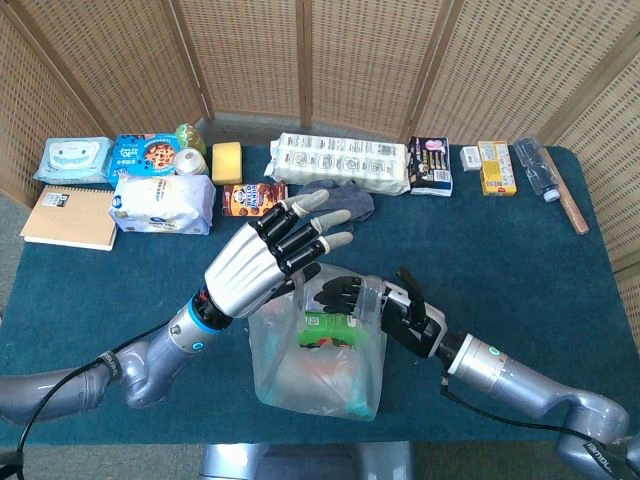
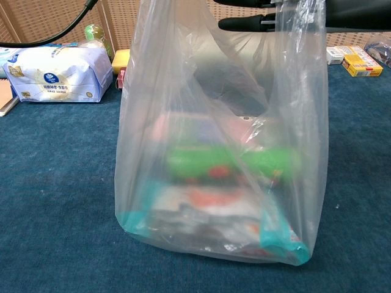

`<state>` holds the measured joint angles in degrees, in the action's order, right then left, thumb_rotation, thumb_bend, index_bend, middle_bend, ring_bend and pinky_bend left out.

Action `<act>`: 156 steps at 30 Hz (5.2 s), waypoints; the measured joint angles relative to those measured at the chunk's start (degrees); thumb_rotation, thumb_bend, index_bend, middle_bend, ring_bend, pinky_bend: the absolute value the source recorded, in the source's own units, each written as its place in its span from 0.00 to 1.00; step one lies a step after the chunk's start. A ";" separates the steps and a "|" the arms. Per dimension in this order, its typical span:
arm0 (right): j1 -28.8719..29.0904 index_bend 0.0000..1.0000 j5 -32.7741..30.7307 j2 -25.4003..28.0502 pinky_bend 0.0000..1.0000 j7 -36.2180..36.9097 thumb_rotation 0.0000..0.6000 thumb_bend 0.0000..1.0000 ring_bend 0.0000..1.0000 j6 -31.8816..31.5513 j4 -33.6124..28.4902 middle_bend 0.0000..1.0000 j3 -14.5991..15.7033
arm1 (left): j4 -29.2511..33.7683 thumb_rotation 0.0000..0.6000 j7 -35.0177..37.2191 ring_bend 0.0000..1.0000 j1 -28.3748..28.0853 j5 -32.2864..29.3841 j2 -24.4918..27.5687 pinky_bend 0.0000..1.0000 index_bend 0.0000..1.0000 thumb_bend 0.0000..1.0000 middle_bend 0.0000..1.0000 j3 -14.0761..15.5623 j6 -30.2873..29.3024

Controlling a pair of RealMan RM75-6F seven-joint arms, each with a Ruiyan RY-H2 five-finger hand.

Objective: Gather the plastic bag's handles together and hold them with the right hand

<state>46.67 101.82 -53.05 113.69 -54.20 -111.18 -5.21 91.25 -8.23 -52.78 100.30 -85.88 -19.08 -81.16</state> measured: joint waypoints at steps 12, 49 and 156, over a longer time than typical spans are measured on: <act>2.88 0.20 -4.18 -0.95 0.09 -2.27 0.00 0.10 0.14 1.08 -1.70 0.22 0.17 | -0.31 1.00 -1.33 0.08 -2.29 -1.49 -1.37 0.23 0.20 0.24 0.21 -1.41 1.74; 6.17 0.19 -11.01 -4.04 0.09 -7.97 0.00 0.10 0.14 4.73 -5.71 0.23 -2.44 | -1.01 1.00 -5.28 0.05 -7.75 -4.57 -4.41 0.21 0.18 0.13 0.19 -3.04 5.35; 9.81 0.52 -6.39 -4.91 0.60 4.36 0.00 0.24 0.64 5.71 -0.93 0.67 0.45 | 24.07 1.00 -7.90 0.00 -9.20 -42.24 18.04 0.19 0.07 0.00 0.16 -2.82 25.79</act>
<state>56.49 95.43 -57.96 118.05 -48.49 -112.11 -4.77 115.33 -16.12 -61.98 58.06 -67.85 -21.91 -55.37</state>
